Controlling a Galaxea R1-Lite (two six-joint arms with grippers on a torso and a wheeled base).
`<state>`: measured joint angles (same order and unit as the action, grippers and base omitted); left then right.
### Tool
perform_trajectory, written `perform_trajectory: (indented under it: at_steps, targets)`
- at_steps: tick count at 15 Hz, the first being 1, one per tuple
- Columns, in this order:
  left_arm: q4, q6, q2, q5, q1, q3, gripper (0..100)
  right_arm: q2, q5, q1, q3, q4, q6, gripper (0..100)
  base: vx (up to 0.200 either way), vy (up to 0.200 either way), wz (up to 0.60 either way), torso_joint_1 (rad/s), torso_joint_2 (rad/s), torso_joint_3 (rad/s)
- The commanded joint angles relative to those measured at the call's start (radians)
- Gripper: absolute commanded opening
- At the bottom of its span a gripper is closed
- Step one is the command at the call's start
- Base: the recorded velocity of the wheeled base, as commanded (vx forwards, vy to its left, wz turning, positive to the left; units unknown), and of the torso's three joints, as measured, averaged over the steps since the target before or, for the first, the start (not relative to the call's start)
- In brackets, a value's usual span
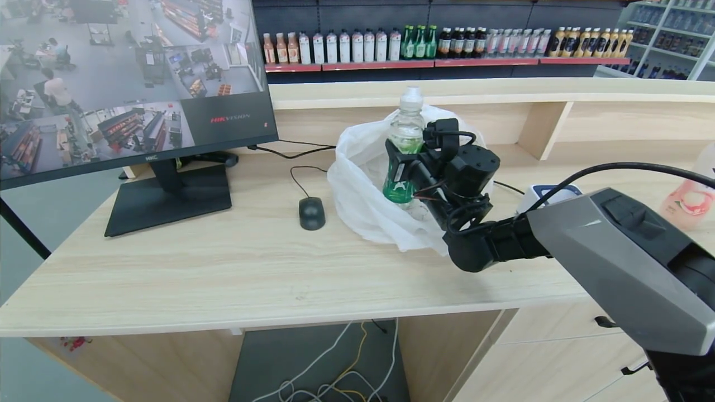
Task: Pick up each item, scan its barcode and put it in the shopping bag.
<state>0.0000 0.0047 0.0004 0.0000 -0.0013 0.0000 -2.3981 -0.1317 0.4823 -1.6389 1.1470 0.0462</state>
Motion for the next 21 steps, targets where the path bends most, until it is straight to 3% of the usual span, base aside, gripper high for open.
perform_trajectory:
  at_steps: [1, 19, 20, 21]
  targets:
    - [0.0, 0.0, 0.0, 0.0, 0.0, 0.0, 100, -0.004, 0.0, 0.001, 0.005, 0.002, 0.0, 0, 0.0, 0.0, 0.0, 0.0, 0.0, 0.0]
    - [0.0, 0.0, 0.0, 0.0, 0.001, 0.0, 100, 0.025, -0.008, 0.013, 0.077, 0.014, 0.015, 0, 0.0, 0.0, 0.0, 0.0, 0.0, 0.0]
    - [0.0, 0.0, 0.0, 0.0, 0.0, 0.0, 100, 0.025, -0.008, 0.013, 0.077, 0.014, 0.015, 100, 0.0, 0.0, 0.0, 0.0, 0.0, 0.0]
    - [0.0, 0.0, 0.0, 0.0, 0.0, 0.0, 100, 0.027, -0.008, 0.015, 0.077, 0.016, 0.015, 100, 0.0, 0.0, 0.0, 0.0, 0.0, 0.0]
